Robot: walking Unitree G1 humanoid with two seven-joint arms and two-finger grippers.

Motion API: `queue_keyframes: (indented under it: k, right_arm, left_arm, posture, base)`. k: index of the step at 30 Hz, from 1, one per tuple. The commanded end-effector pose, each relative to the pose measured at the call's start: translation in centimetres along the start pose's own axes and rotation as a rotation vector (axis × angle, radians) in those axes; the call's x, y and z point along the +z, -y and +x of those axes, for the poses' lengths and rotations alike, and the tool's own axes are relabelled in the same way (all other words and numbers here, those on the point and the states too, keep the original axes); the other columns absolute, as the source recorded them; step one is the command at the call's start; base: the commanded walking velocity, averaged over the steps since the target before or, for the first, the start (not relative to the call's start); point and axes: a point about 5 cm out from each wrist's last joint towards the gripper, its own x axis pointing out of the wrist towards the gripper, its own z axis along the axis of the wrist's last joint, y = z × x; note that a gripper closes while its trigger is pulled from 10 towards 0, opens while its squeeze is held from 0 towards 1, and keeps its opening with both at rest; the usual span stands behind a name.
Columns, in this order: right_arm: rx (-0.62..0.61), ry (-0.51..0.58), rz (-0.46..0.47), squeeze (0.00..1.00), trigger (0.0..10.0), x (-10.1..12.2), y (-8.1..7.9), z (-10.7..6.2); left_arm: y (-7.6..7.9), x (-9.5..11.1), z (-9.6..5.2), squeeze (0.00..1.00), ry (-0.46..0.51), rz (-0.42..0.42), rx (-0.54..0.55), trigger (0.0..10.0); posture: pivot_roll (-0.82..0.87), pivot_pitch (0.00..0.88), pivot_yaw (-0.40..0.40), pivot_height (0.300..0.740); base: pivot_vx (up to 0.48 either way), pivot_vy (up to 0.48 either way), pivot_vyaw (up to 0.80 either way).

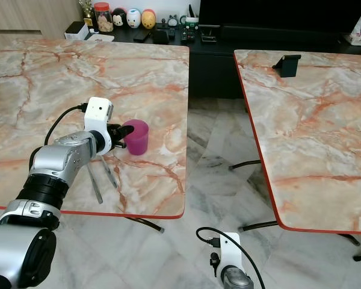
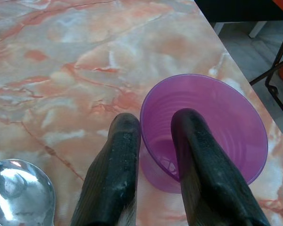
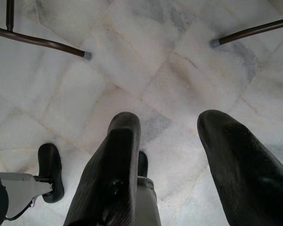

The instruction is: Setting the table

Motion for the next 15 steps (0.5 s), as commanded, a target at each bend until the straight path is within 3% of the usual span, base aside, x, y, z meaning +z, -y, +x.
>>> queue_keyframes:
  k: [1,2,3,4,5,15]
  right_arm:
    - [0.000,-0.002,0.012,0.00,10.0,0.04,-0.05,0.01]
    - [0.000,-0.002,0.012,0.00,10.0,0.04,-0.05,0.01]
    - [0.000,-0.003,0.012,0.00,10.0,0.04,-0.05,0.01]
    - [0.000,-0.003,0.012,0.00,10.0,0.04,-0.05,0.01]
    - [0.000,-0.003,0.012,0.00,10.0,0.03,-0.06,0.01]
    - [0.001,-0.004,0.013,0.00,10.0,0.00,-0.10,0.01]
  left_arm:
    - [0.18,-0.37,-0.08,0.00,-0.027,0.028,-0.014,10.0]
    - [0.20,-0.40,-0.08,0.00,-0.028,0.029,-0.015,10.0]
    - [0.24,-0.45,-0.07,0.00,-0.030,0.032,-0.018,9.0]
    - [0.26,-0.47,-0.07,0.00,-0.031,0.034,-0.019,5.5]
    - [0.27,-0.49,-0.08,0.00,-0.031,0.035,-0.020,0.2]
    - [0.41,-0.63,-0.10,0.00,-0.036,0.041,-0.030,0.0]
  posture:
    - [0.08,0.034,-0.036,0.740]
    - [0.08,0.034,-0.036,0.740]
    - [0.08,0.034,-0.036,0.740]
    - [0.08,0.034,-0.036,0.740]
    - [0.08,0.033,-0.036,0.740]
    - [0.08,0.031,-0.035,0.740]
  base:
    - [0.000,0.000,0.00]
    - [0.000,0.000,0.00]
    - [0.000,0.000,0.00]
    - [0.000,0.000,0.00]
    - [0.000,0.000,0.00]
    - [0.000,0.000,0.00]
